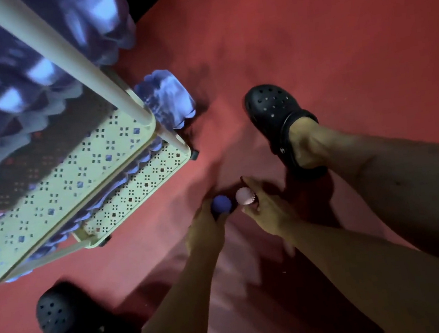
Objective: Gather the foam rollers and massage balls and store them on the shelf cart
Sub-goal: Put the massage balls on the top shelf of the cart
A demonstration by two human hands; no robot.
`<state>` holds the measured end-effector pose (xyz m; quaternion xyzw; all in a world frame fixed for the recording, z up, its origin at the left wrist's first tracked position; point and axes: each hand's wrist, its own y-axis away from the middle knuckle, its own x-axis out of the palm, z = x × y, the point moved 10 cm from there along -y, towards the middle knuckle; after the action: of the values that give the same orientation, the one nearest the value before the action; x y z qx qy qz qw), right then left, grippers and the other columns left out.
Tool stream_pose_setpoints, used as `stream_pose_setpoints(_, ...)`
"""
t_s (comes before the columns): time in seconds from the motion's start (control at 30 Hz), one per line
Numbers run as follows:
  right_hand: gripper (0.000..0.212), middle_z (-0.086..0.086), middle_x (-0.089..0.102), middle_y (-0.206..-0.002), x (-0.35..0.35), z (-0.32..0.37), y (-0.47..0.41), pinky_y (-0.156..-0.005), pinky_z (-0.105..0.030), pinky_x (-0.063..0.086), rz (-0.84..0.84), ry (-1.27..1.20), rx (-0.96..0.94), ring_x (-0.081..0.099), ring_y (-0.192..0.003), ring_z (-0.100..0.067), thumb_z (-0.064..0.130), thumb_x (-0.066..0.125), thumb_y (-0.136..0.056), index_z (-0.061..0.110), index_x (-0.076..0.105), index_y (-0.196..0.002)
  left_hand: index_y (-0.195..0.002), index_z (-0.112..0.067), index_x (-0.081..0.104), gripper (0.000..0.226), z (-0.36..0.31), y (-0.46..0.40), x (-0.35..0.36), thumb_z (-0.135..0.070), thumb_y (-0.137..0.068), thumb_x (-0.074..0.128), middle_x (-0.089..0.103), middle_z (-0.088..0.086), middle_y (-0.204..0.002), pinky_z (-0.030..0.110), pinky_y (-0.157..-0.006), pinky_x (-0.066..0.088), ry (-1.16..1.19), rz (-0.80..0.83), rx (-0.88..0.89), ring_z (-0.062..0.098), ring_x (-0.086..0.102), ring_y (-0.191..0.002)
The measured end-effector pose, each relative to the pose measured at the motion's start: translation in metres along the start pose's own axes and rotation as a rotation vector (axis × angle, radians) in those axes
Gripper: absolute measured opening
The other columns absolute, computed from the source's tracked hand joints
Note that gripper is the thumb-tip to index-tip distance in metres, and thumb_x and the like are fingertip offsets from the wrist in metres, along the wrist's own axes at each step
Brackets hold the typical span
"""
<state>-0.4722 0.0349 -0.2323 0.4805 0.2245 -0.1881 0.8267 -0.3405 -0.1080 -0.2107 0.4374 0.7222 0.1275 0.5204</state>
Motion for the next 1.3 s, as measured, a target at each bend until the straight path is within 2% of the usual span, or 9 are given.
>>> stream_pose_setpoints(0.1,0.055,0.0,0.07,-0.123,-0.001,-0.002,0.006,-0.088,-0.034,0.055,0.036,-0.129,0.058,0.069,-0.108,-0.028,0.043,0.064,-0.096,0.041,0.042,-0.146,-0.143,-0.028,0.049,0.061,0.006,0.011,-0.008,-0.05,-0.091,0.069,0.063,0.003,-0.125,0.039,-0.084,0.051,0.055,-0.009,-0.017,0.032,0.065,-0.107)
stream_pose_setpoints(0.17,0.041,0.004,0.068,-0.096,-0.002,0.002,0.016,-0.067,-0.023,0.054,0.065,-0.354,0.104,0.069,-0.075,-0.009,0.042,0.066,-0.096,0.033,0.049,-0.133,-0.122,-0.025,0.059,0.051,0.01,0.022,-0.015,-0.05,-0.081,0.078,0.069,-0.001,-0.105,0.038,-0.073,0.052,0.231,-0.014,-0.094,0.026,0.067,-0.088)
stream_pose_setpoints(0.23,0.035,0.005,0.063,-0.069,-0.01,0.005,0.028,-0.064,-0.035,0.059,0.07,-0.554,0.146,0.058,-0.05,-0.003,0.05,0.067,-0.092,0.022,0.055,-0.11,-0.105,-0.02,0.056,0.046,0.011,0.043,-0.024,-0.042,-0.077,0.084,0.07,0.001,-0.086,0.037,-0.057,0.054,0.528,-0.057,-0.197,0.022,0.063,-0.065)
stream_pose_setpoints(0.33,0.037,0.005,0.061,-0.059,-0.018,0.024,0.066,-0.075,-0.053,0.058,0.218,-0.817,0.303,0.056,-0.052,-0.015,0.058,0.056,-0.097,0.022,0.059,-0.097,-0.103,-0.009,0.049,0.036,-0.009,0.078,-0.044,-0.018,-0.088,0.08,0.061,0.0,-0.067,0.024,-0.041,0.04,0.818,-0.082,-0.216,0.011,0.048,-0.045)
stream_pose_setpoints(0.47,0.04,-0.001,0.064,-0.069,-0.046,0.078,0.133,-0.063,-0.035,0.048,0.406,-1.124,0.341,0.055,-0.057,-0.019,0.049,0.042,-0.105,0.017,0.062,-0.091,-0.119,-0.034,0.056,0.039,-0.041,0.135,-0.08,-0.017,-0.09,0.077,0.07,-0.004,-0.09,0.026,-0.055,0.051,1.148,-0.05,-0.21,0.009,0.063,-0.064)
stream_pose_setpoints(0.67,0.023,-0.008,0.063,-0.082,-0.104,0.156,0.22,-0.079,-0.041,0.049,0.471,-1.272,0.124,0.057,-0.073,-0.021,0.036,0.05,-0.098,0.017,0.061,-0.101,-0.107,-0.018,0.064,0.028,-0.094,0.221,-0.143,-0.036,-0.086,0.07,0.062,0.003,-0.083,0.034,-0.068,0.057,1.546,0.172,-0.169,0.016,0.059,-0.071)
stream_pose_setpoints(0.83,0.032,-0.005,0.06,-0.086,-0.153,0.237,0.3,-0.071,-0.041,0.05,0.515,-1.313,-0.131,0.056,-0.075,-0.02,0.029,0.048,-0.1,0.045,0.06,-0.125,-0.135,-0.004,0.056,0.047,-0.132,0.295,-0.221,-0.031,-0.097,0.061,0.066,0.018,-0.126,0.04,-0.07,0.059,1.704,0.199,0.077,0.03,0.068,-0.098)
stream_pose_setpoints(0.93,0.034,-0.008,0.056,-0.085,-0.183,0.283,0.354,-0.067,-0.044,0.054,0.575,-1.317,-0.257,0.054,-0.076,-0.023,0.027,0.047,-0.099,0.042,0.058,-0.128,-0.123,-0.002,0.056,0.043,-0.149,0.341,-0.267,-0.037,-0.098,0.06,0.057,0.024,-0.136,0.044,-0.074,0.06,1.762,0.196,0.189,0.037,0.065,-0.105)
stream_pose_setpoints(1.3,0.016,-0.006,0.055,-0.076,-0.287,0.404,0.553,-0.068,-0.035,0.039,0.596,-1.2,-0.705,0.047,-0.066,-0.021,0.038,0.049,-0.103,0.028,0.06,-0.098,-0.097,-0.012,0.056,0.043,-0.19,0.532,-0.442,-0.055,-0.094,0.059,0.052,0.006,-0.081,0.033,-0.066,0.04,1.716,-0.189,0.535,0.02,0.047,-0.069)
